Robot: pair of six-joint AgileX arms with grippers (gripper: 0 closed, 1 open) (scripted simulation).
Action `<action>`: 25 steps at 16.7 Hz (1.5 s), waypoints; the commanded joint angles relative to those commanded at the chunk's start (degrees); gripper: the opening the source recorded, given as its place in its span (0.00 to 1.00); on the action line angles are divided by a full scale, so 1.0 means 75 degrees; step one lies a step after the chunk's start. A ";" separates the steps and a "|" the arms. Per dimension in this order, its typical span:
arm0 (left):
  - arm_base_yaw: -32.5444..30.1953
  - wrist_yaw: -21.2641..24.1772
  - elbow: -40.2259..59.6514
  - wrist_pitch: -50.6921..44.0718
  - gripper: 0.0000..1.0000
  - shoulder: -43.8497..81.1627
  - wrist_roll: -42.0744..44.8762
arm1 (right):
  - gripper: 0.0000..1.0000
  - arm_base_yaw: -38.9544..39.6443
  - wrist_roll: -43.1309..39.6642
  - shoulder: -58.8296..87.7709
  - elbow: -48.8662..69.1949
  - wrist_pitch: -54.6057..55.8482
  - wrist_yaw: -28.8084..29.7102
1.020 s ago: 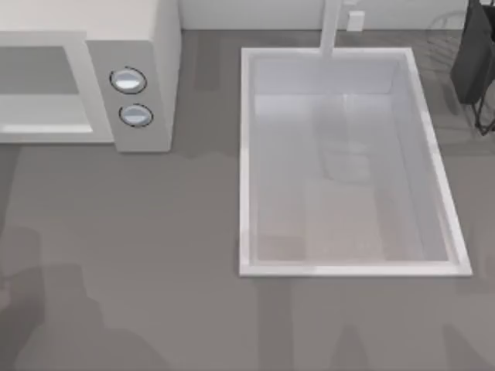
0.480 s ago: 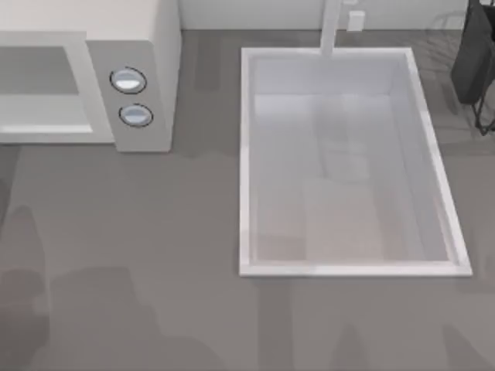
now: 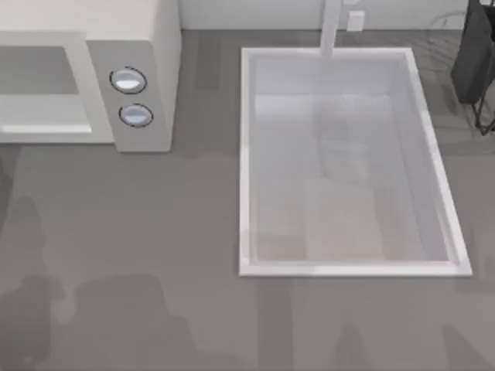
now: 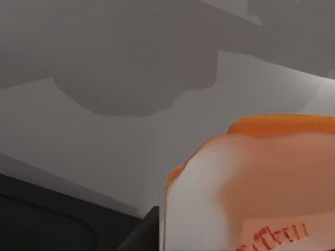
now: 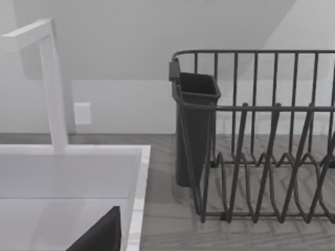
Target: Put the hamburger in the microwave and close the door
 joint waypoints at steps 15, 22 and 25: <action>-0.0328 0.0988 0.0124 0.7269 0.00 0.2890 -0.4760 | 1.00 0.0000 0.0000 0.0000 0.0000 0.0000 0.0000; -0.0592 0.1609 -0.0289 1.2662 0.00 0.4574 -0.8481 | 1.00 0.0000 0.0000 0.0000 0.0000 0.0000 0.0000; -0.0682 0.1783 -0.0411 1.4069 0.00 0.4961 -0.9632 | 1.00 0.0000 0.0000 0.0000 0.0000 0.0000 0.0000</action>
